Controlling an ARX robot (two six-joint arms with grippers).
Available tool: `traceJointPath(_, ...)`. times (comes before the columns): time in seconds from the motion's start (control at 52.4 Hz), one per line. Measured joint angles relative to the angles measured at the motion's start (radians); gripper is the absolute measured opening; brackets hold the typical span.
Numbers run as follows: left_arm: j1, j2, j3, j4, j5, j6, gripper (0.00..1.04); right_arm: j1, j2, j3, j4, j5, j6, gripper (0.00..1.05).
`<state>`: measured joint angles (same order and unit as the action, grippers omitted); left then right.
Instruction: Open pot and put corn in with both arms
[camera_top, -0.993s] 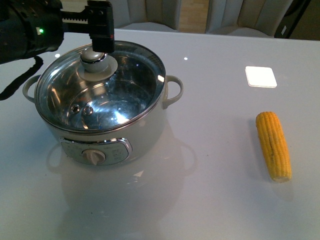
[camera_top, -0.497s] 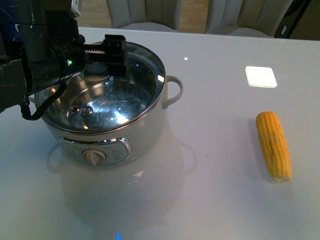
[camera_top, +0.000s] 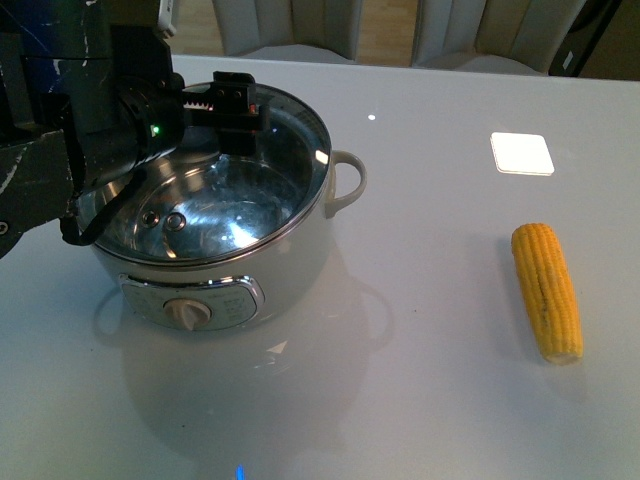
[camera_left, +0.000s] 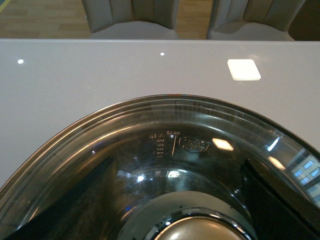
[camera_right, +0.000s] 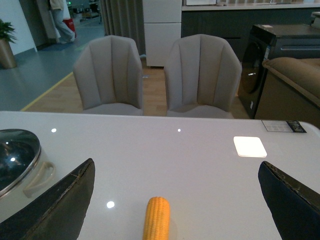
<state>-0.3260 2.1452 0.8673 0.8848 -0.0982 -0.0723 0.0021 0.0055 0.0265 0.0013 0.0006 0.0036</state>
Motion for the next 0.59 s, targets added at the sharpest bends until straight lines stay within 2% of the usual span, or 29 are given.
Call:
traceJointPath(0.172, -0.013, 0.003, -0.003, 0.002, -0.018, 0.006, 0.41, 0.0, 0.0, 0.0, 0.0, 0.001, 0.0, 0.96)
traceJointPath(0.592, -0.022, -0.012, -0.002, -0.014, -0.064, 0.005, 0.41, 0.0, 0.0, 0.0, 0.0, 0.0, 0.0, 0.96)
